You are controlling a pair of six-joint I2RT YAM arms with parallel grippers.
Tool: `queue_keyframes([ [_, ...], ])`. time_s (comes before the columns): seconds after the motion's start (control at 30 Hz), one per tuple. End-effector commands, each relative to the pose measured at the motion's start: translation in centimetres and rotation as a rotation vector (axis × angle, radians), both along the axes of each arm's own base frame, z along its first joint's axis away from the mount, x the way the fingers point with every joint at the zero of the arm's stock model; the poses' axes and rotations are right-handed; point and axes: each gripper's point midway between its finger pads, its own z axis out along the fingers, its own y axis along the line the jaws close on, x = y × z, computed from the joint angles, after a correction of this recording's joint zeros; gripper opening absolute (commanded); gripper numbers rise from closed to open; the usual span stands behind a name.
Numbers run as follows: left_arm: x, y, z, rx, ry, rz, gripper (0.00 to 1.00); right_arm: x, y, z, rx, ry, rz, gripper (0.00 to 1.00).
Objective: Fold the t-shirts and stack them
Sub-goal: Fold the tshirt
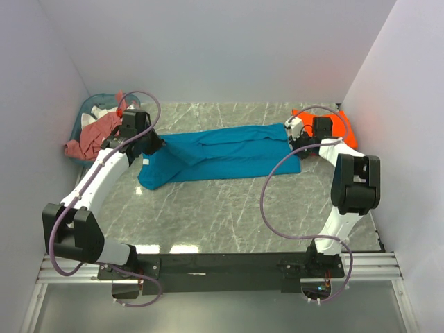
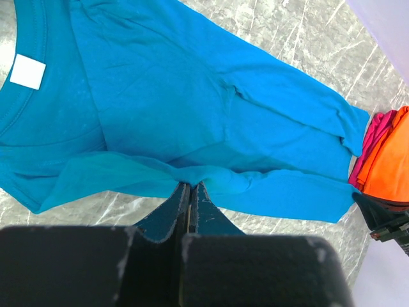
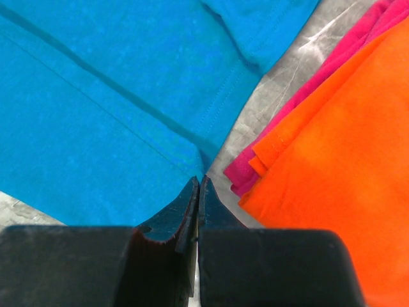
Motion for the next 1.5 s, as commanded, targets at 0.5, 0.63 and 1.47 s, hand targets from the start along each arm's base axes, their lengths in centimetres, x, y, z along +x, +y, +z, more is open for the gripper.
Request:
queue_keyframes([
  [0.5, -0.7, 0.4, 1.0, -0.008, -0.036, -0.007, 0.00, 2.4, 0.1, 1.5, -0.059, -0.048, 0.004, 0.01],
  [0.63, -0.8, 0.4, 0.8, -0.010, -0.032, -0.003, 0.00, 2.7, 0.2, 1.5, -0.064, -0.050, 0.005, 0.01],
  [1.47, 2.5, -0.5, 0.4, 0.011, -0.013, -0.063, 0.00, 2.7, 3.2, 7.2, 0.012, -0.128, 0.043, 0.33],
])
